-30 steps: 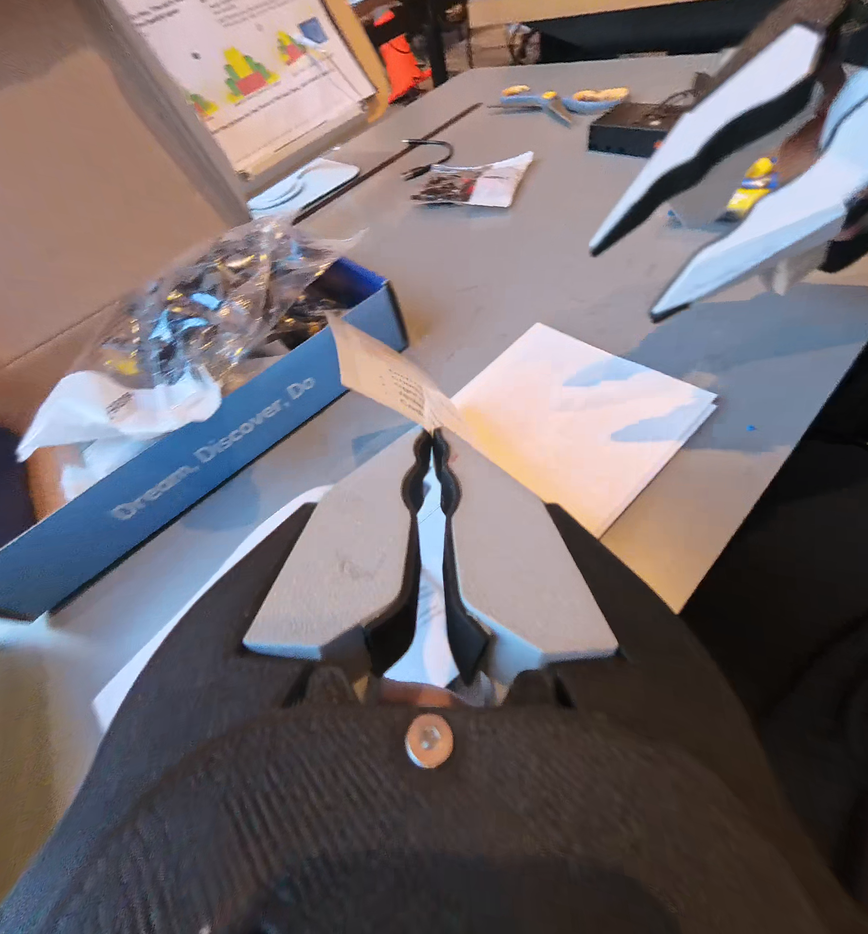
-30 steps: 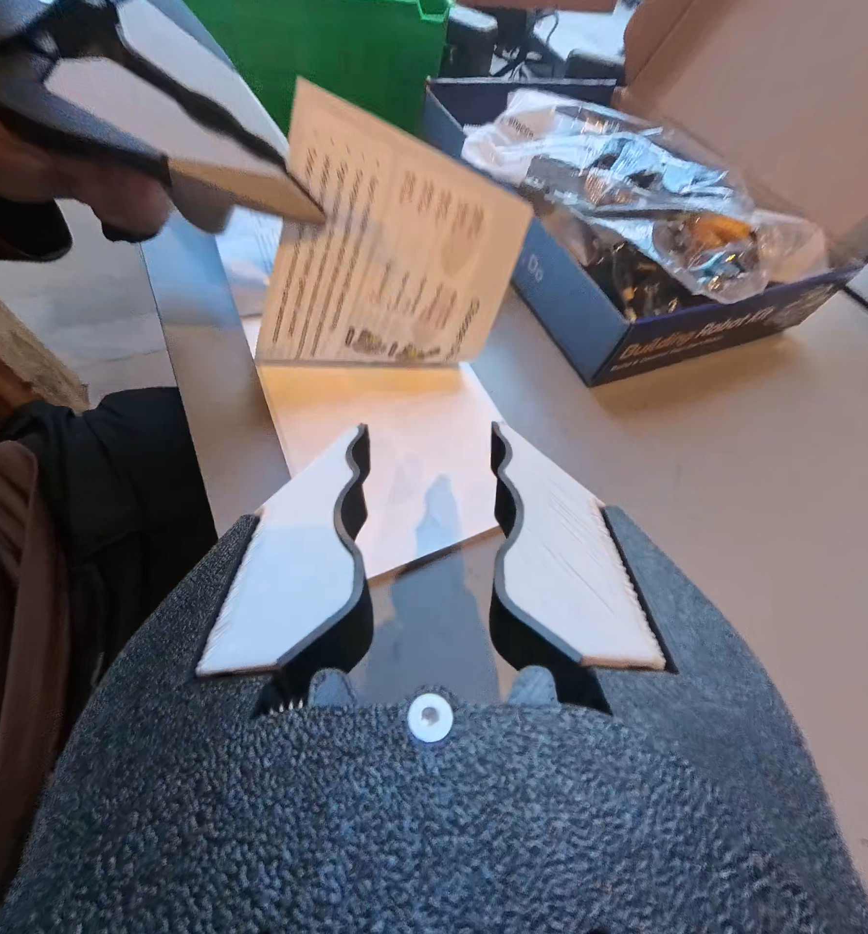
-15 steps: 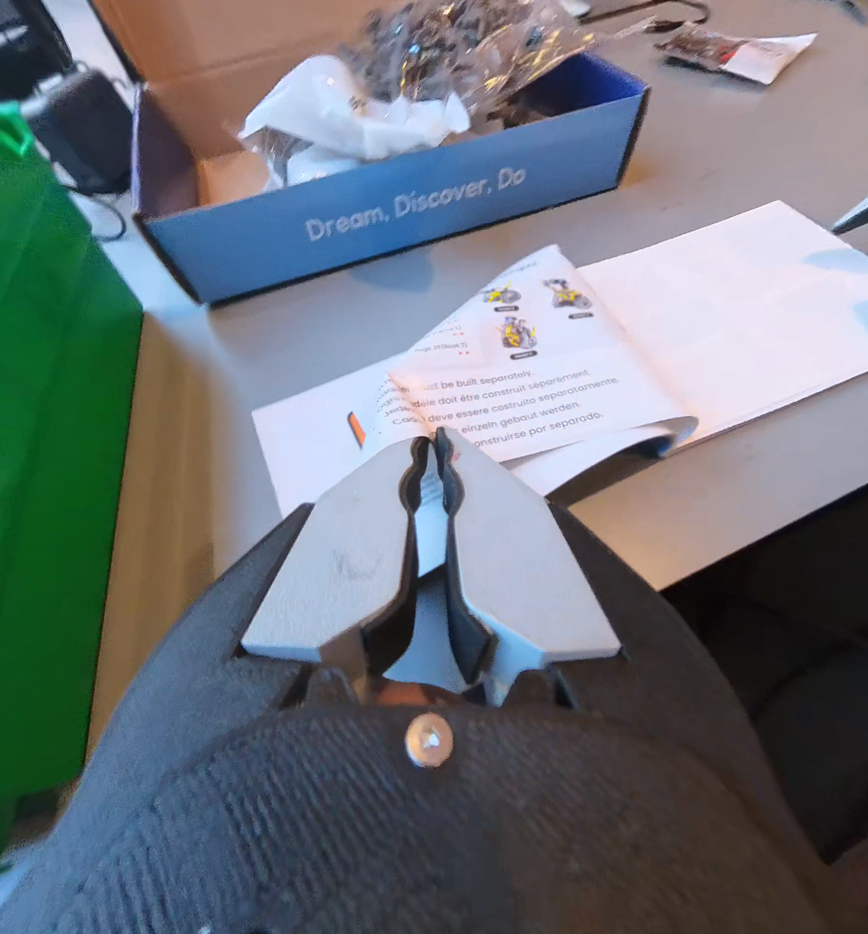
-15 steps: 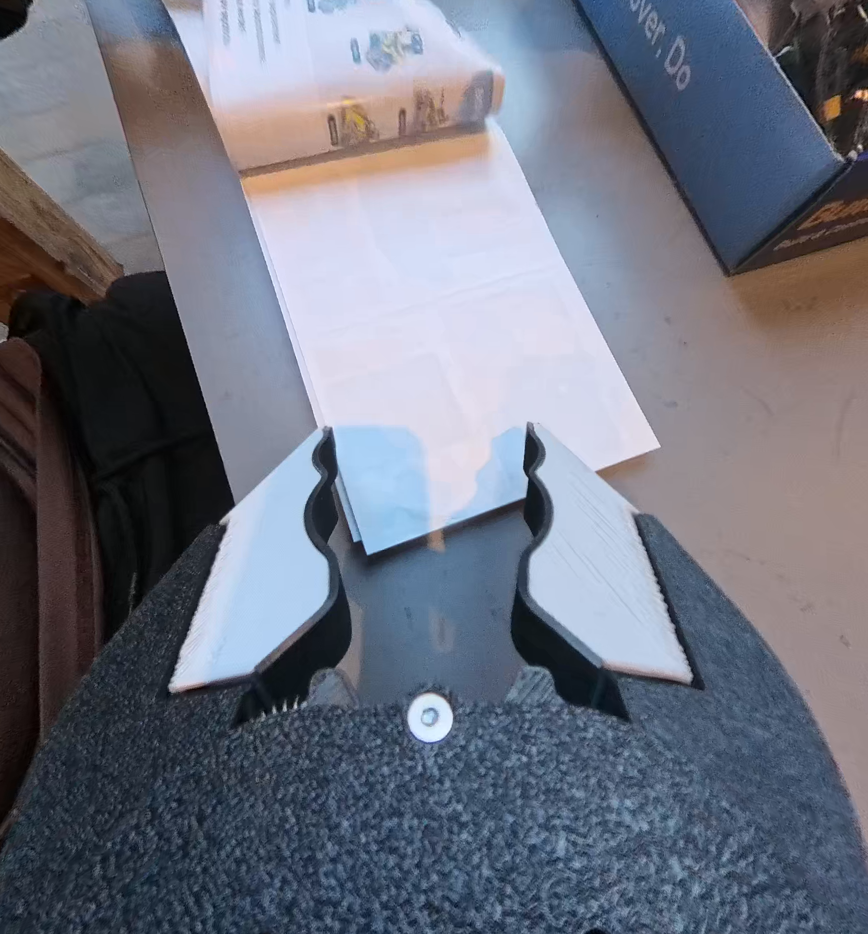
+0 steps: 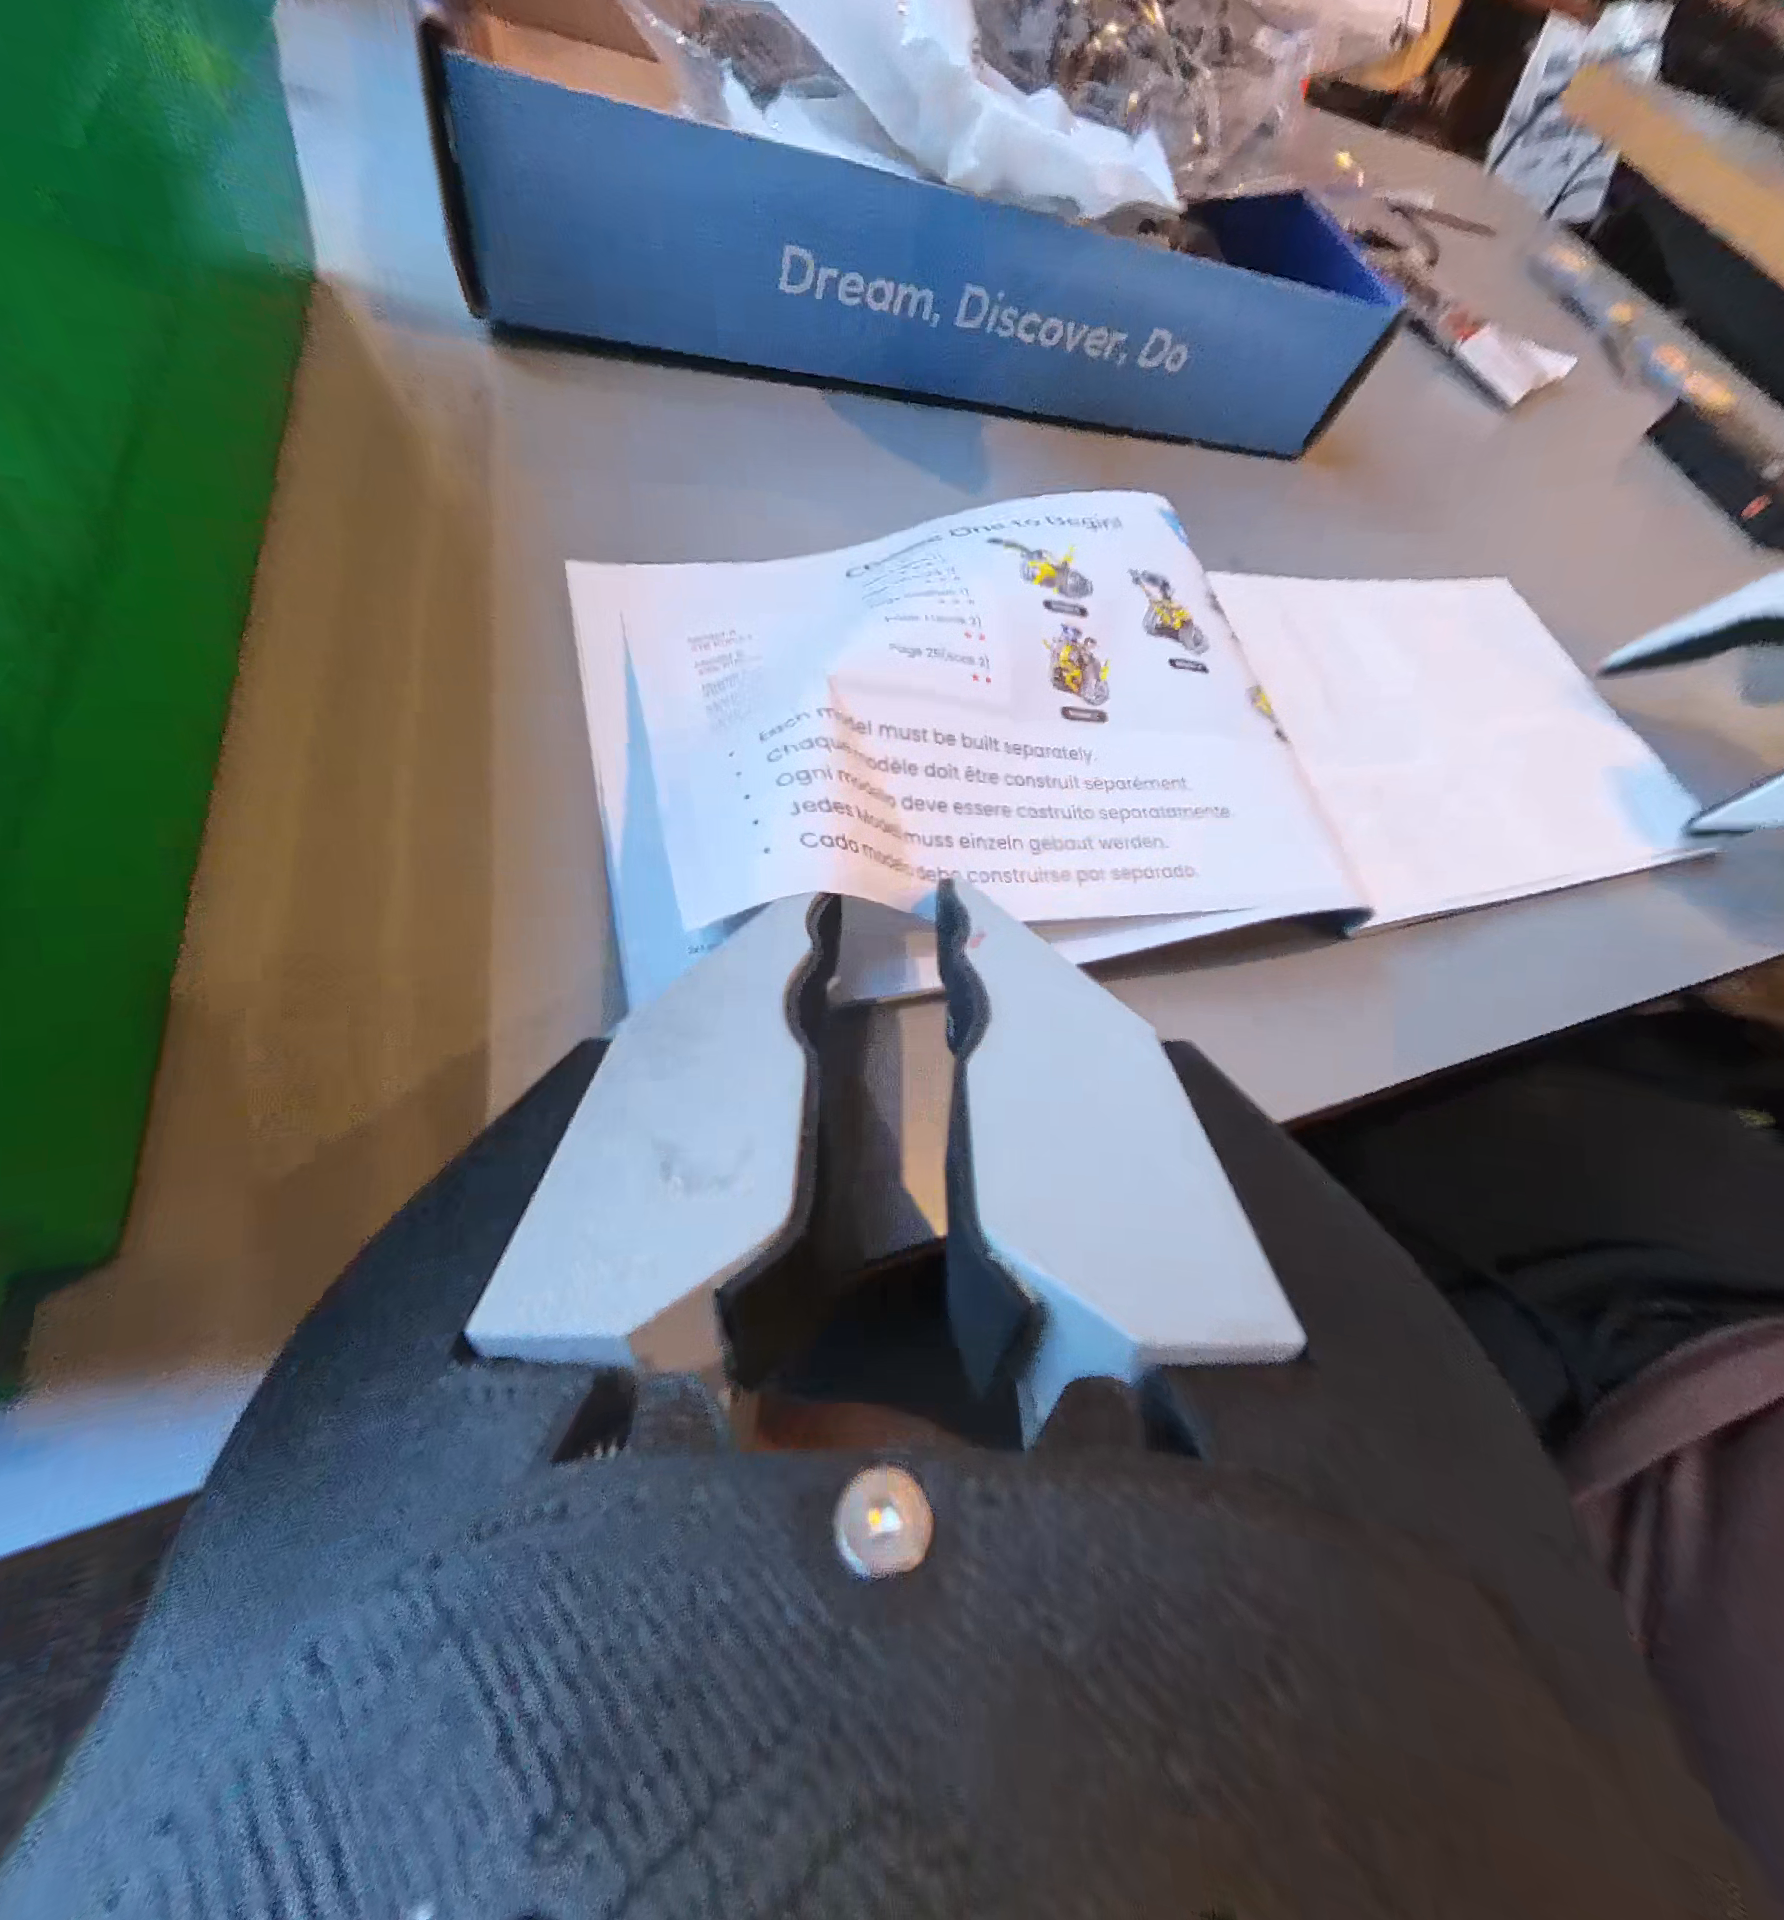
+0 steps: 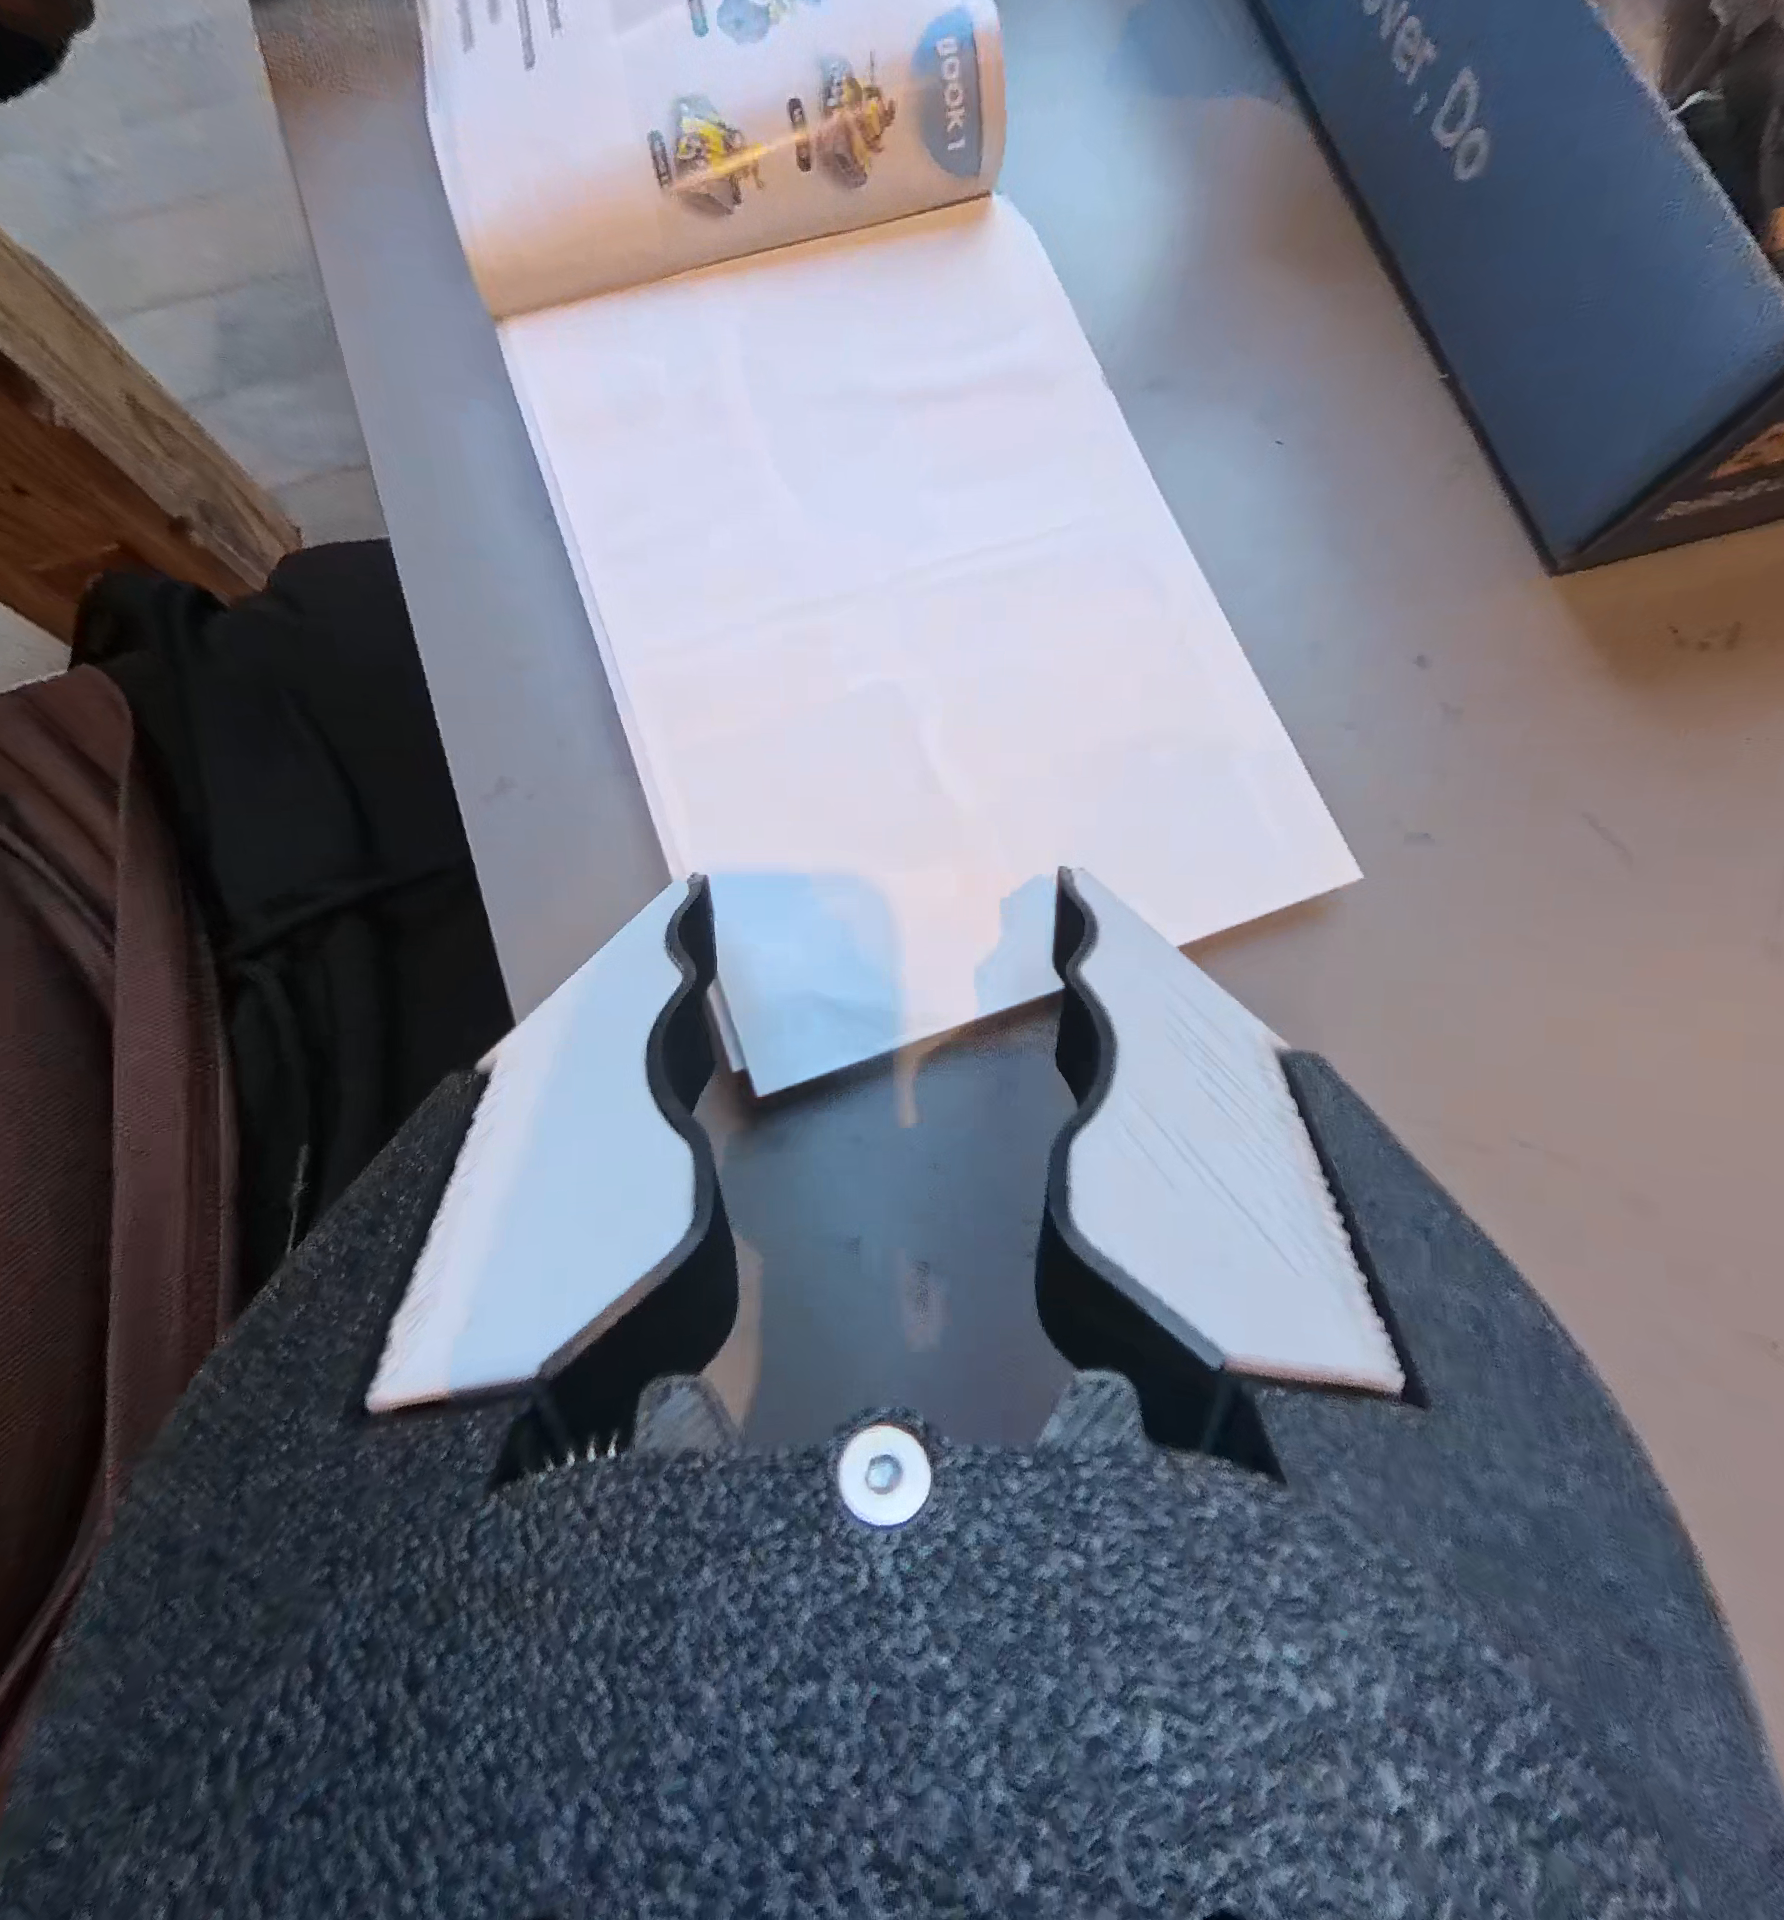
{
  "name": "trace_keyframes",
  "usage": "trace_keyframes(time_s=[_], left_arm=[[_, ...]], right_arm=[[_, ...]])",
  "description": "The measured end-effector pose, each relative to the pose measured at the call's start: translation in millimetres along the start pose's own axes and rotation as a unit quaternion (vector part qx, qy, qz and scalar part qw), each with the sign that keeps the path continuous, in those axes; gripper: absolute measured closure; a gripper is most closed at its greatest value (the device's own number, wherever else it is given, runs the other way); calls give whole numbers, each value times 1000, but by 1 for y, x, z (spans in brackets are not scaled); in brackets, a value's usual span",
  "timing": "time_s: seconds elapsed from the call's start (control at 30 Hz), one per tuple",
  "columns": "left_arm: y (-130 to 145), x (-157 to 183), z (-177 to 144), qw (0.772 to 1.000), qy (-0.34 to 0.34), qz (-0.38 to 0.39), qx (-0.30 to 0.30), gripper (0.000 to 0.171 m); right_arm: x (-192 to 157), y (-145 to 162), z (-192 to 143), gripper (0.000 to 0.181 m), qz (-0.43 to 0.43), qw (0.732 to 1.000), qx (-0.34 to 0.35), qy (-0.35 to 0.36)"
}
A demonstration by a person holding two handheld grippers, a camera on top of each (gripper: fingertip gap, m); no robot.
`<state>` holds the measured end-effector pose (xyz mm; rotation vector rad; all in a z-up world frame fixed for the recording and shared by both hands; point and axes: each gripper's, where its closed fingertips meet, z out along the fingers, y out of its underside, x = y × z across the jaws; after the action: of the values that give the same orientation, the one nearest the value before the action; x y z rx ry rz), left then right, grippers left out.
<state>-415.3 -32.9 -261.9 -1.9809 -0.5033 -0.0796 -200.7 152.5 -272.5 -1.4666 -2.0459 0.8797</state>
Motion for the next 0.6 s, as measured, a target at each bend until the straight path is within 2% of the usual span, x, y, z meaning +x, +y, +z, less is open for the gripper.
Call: trace_keyframes(time_s=[0.1,0.17,0.23,0.27,0.37,0.47,0.53,0.6], left_arm=[[-2,-12,-5,1000,-16,-27,0,147],[-6,-11,-9,999,-9,-39,8,130],[-13,-6,-14,998,5,-66,22,129],[-19,-2,-18,998,-4,-52,30,130],[-41,41,-27,995,-20,80,52,131],[-49,109,-24,980,38,190,46,128],[-41,145,-9,967,84,239,20,129],[-35,157,17,953,76,295,-4,132]], right_arm=[[-5,-1,3,116,-14,1000,-5,-1],[-7,-1,4,116,-22,1000,-9,-1],[-8,3,5,117,-25,999,-20,-3],[-9,6,7,117,-23,999,-26,-9],[-11,7,9,115,-23,999,-26,-17],[-12,6,9,118,-27,999,-26,-15],[-14,1,10,119,-32,999,-17,-13],[-18,-5,11,119,-38,999,-8,-14]])
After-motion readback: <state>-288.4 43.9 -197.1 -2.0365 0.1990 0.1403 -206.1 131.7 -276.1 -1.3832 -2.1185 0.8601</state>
